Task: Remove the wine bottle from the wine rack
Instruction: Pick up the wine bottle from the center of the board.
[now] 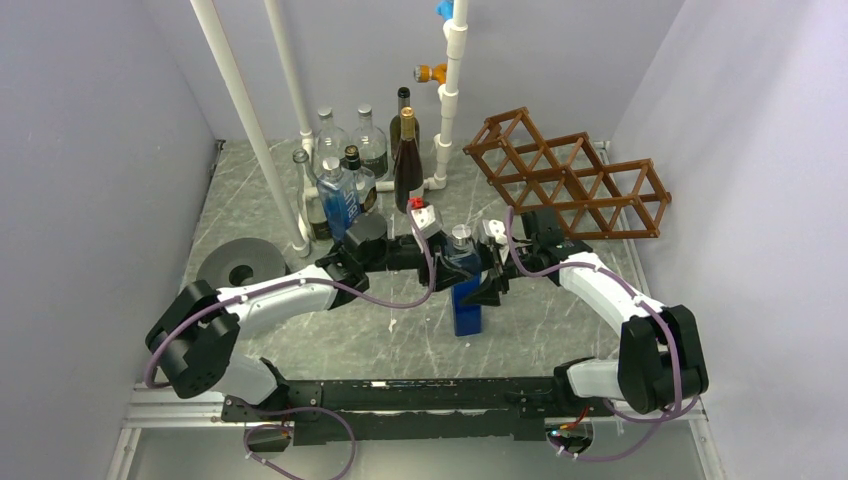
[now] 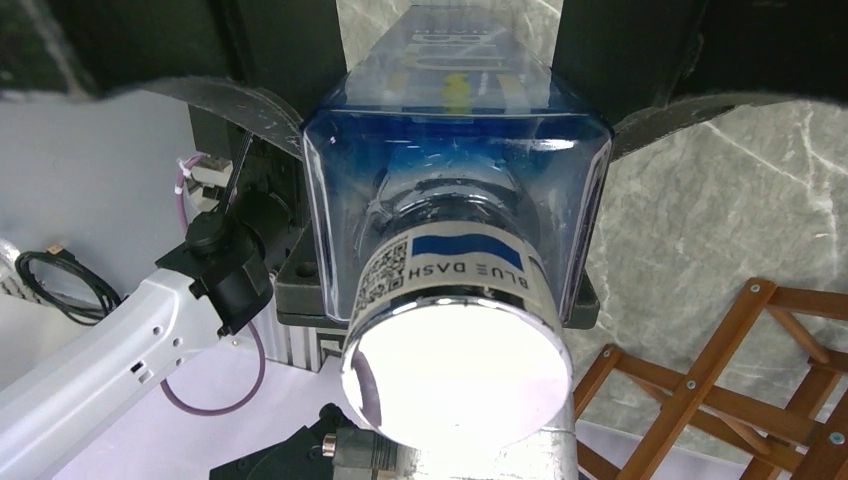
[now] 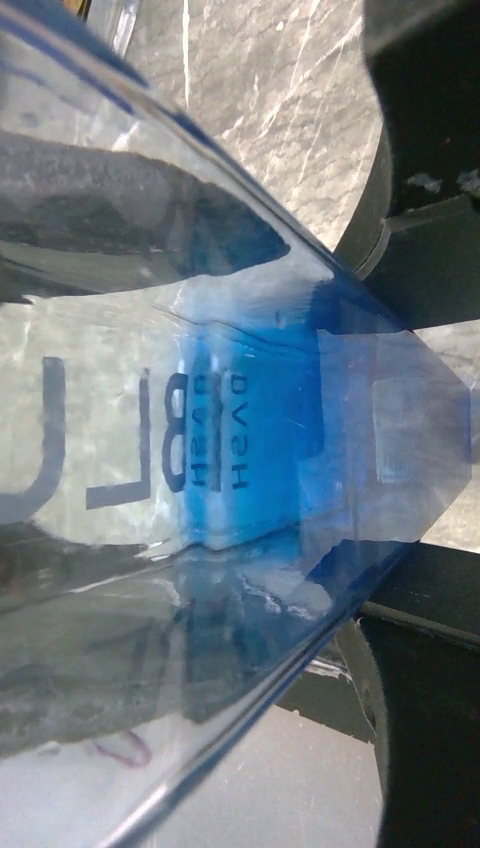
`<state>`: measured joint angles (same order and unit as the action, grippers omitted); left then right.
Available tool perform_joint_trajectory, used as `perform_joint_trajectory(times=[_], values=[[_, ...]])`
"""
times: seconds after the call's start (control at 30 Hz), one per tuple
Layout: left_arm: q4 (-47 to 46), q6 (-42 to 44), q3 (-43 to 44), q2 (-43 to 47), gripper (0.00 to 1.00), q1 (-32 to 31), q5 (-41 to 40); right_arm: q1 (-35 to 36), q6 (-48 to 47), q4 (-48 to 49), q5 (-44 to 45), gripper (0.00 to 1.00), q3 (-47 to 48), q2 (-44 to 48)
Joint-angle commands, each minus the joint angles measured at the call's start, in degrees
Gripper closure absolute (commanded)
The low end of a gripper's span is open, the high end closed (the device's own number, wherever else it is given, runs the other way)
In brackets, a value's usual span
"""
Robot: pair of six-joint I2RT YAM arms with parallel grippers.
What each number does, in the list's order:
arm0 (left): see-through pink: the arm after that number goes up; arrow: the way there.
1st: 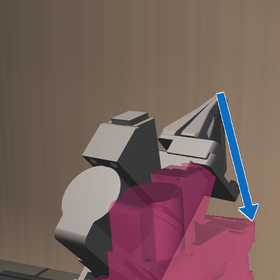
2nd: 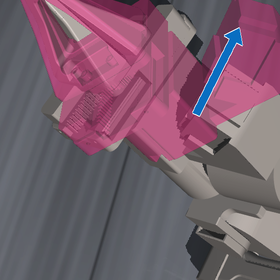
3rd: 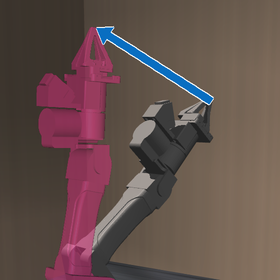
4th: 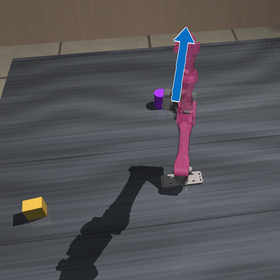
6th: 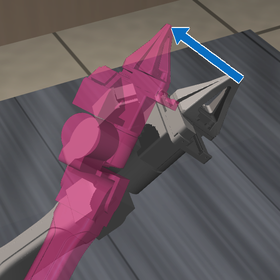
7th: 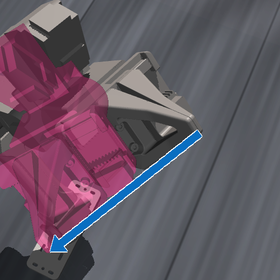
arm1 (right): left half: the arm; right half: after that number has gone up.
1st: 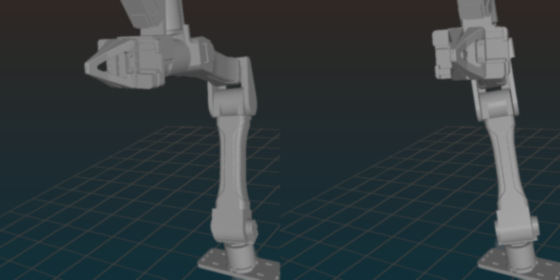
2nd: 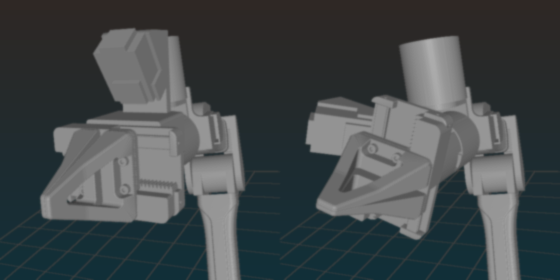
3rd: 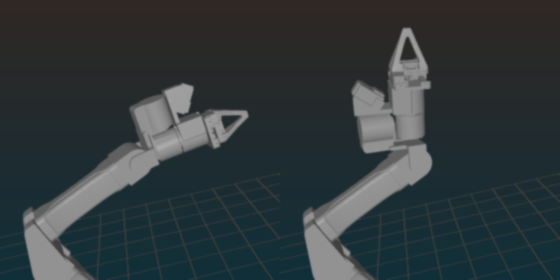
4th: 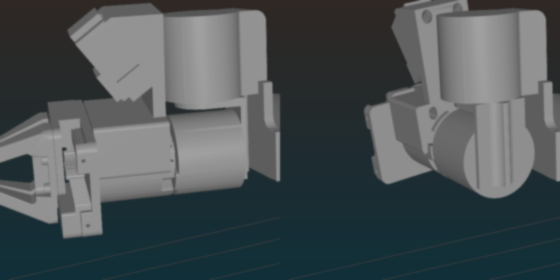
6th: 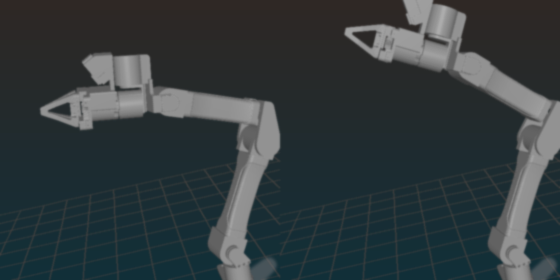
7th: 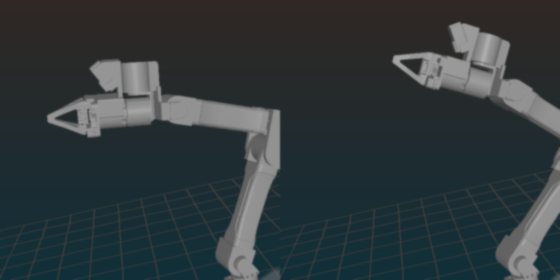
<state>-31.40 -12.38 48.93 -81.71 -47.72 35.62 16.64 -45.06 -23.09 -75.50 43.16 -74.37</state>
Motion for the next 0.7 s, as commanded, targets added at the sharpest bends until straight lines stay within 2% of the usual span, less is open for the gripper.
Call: perform_joint_trajectory(times=[0.0, 0.17, 0.33, 0.37, 0.43, 0.57, 0.67], values=[[-20.25, -8.53, -1.36, 1.04, 0.45, 0.18, -2.33, 0.54, -5.21, 0.25, -3.58, 0.85, 2.7, 0.12], [-27.12, -12.37, -3.05, -1.27, 0.37, 0.22, -2.24, 0.5, -5.27, -0.2, -4.68, 0.86, 2.88, 0.0], [-31.88, -14.8, -3.4, -3.42, 0.23, 0.18, -2.36, 0.49, -4.51, 0.12, -5.41, 0.86, 2.9, -0.11], [-32.04, -14.93, -3.42, -3.45, 0.2, 0.18, -2.46, 0.49, -4.36, 0.23, -5.5, 0.86, 2.93, -0.25], [-31.89, -14.76, -3.76, -2.86, 0.02, 0.19, -3.11, 0.49, -4.17, 0.26, -5.69, 0.86, 2.91, -0.42], [-32.04, -13.81, -5.43, 0.01, 0.01, 0.35, -5.84, 0.41, -4.0, 0.07, -6.16, 0.87, 3.16, -0.55], [-36.57, -14.32, -8.46, 2.07, 0.0, 0.4, -9.31, 0.41, -3.81, -0.02, -6.6, 0.87, 3.25, -0.54]])
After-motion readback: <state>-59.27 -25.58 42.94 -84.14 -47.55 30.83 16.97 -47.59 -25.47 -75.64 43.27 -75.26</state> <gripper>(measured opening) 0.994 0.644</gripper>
